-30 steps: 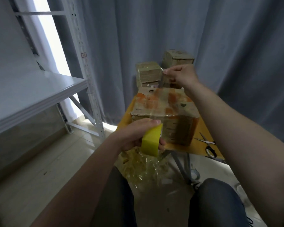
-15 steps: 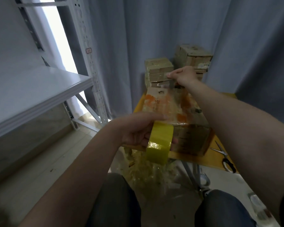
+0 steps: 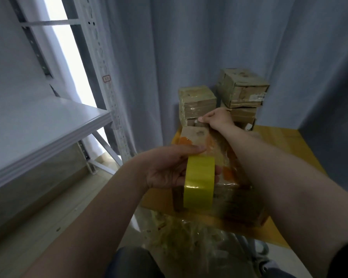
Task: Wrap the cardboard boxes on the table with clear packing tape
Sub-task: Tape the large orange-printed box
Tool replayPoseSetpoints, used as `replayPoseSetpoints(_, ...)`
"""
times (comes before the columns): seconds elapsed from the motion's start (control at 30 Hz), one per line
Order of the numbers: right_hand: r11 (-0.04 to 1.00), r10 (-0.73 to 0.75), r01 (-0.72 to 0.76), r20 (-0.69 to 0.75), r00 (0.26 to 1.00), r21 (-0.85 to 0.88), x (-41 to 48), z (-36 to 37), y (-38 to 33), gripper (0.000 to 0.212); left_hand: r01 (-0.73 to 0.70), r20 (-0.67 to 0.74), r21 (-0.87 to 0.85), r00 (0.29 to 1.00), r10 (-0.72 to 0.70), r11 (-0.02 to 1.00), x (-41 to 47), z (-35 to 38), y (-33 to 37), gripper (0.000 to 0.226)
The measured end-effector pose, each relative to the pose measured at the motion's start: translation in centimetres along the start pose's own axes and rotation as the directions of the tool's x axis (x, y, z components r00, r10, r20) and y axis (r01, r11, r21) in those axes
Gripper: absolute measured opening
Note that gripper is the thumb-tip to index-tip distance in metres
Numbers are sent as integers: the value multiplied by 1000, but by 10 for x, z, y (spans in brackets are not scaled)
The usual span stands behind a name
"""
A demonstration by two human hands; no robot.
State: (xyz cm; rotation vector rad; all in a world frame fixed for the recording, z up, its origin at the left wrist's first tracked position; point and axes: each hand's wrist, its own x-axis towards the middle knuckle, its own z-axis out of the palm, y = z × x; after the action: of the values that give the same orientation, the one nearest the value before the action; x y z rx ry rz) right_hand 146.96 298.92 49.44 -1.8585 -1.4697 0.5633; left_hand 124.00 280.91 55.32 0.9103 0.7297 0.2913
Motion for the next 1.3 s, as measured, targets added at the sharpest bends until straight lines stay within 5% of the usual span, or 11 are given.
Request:
replayPoseSetpoints(0.47, 953, 61, -69, -37, 997, -296, 8, 15, 2, 22, -36, -66, 67, 997, 40, 997, 14, -2, -4, 52)
replayPoseSetpoints(0.63, 809, 47, -72, -58, 997, -583, 1, 15, -11, 53, -60, -111, 82, 991, 68, 995, 17, -4, -8, 53)
replayPoseSetpoints(0.73, 739, -21, -34, -74, 997, -673, -8, 15, -14, 44, -63, -118, 90, 990, 74, 994, 18, -5, -9, 57)
replayPoseSetpoints(0.87, 729, -88, 40, -35, 996, -683, -21, 3, -16, 45, -56, -114, 104, 991, 68, 993, 19, -3, -9, 62)
replayPoseSetpoints(1.07, 781, -426, 356, -22, 904, -514, -44, -13, -19, 21, -53, -122, 120, 990, 67, 991, 21, -2, -12, 53)
replayPoseSetpoints(1.3, 786, -279, 427, 359, 891, -448, -39, -2, 12, 27, -30, -163, 85, 986, 44, 996, 27, -5, -12, 48)
